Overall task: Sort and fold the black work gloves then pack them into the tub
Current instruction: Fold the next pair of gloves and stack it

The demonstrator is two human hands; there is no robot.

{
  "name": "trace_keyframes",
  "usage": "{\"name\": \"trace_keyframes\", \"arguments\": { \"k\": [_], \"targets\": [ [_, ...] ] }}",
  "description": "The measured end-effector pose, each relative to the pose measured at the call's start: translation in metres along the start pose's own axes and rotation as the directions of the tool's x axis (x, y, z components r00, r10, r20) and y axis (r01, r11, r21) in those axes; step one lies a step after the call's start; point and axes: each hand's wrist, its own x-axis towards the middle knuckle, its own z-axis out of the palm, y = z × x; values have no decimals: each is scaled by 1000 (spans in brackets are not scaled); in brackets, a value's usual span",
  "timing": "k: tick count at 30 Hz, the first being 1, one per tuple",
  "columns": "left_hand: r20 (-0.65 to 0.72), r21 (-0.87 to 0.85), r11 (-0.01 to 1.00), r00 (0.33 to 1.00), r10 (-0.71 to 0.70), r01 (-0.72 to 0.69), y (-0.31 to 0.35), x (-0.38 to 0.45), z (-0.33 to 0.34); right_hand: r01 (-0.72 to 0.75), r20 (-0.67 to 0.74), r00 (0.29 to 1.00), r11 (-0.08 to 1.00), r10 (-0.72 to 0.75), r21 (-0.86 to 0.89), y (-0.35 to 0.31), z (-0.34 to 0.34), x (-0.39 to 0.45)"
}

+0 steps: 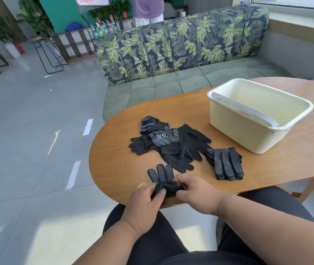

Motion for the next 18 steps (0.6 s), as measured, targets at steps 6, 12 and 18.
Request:
{"name": "trace_keyframes", "arguments": {
  "k": [6,12,18],
  "targets": [
    [19,-109,971,977,-213,214,9,23,-8,-120,-144,981,990,130,75,-2,7,21],
    [-120,-268,904,920,-373,332,4,50,-5,-218,-298,938,969,176,-114,-4,10,51],
    [-124,-371,858,897,-425,355,-5,61,-1,-241,-300,935,958,187,-156,-4,10,58]
  ]
}}
